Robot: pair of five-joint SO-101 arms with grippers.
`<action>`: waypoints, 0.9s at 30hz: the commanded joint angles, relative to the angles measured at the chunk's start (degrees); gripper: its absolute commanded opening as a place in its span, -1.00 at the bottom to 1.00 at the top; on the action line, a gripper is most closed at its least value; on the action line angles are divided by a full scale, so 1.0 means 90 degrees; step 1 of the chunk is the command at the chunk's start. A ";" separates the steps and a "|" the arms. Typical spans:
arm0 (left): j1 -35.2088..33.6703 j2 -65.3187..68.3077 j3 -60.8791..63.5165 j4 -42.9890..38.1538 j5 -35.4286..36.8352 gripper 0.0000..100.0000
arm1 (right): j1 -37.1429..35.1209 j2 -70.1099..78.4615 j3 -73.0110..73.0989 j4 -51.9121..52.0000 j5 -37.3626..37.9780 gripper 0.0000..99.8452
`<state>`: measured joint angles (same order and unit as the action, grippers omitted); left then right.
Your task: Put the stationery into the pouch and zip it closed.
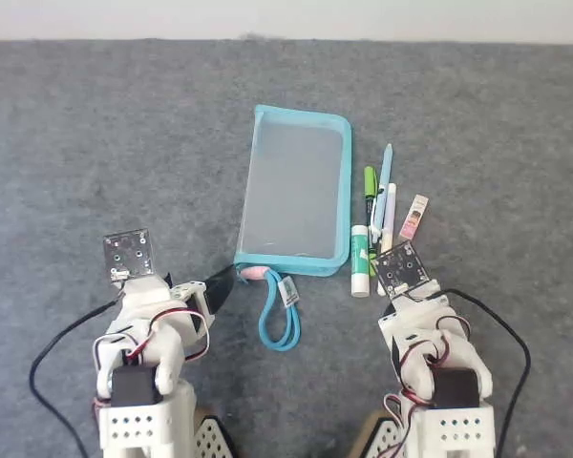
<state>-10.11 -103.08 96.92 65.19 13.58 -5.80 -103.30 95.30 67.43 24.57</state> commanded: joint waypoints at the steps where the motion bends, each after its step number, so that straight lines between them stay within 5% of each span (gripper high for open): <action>1: 0.0020 -0.0098 -0.0054 0.0039 -0.0068 -0.28 | 0.0083 -0.0073 0.0127 0.0034 0.0059 -0.97; 13: 0.0020 -0.0098 -0.0054 0.0039 -0.0068 -0.28 | 0.0054 -0.0073 0.0127 0.0034 0.0059 -0.97; 19: 0.0020 -0.0098 -0.0054 0.0039 -0.0068 -0.28 | -0.0689 -0.0083 0.0068 -0.0327 0.0078 -0.97; 23: 0.0020 -0.0098 -0.0054 0.0039 -0.0068 -0.28 | -0.0611 -0.0063 -0.0361 -0.0611 0.0821 -0.97; 27: 0.0020 -0.0098 -0.0054 0.0039 -0.0068 -0.28 | -0.0630 0.0005 -0.1201 -0.0083 0.0576 -0.97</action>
<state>-10.11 -103.08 96.92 65.19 13.58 -11.52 -103.30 91.87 64.44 30.02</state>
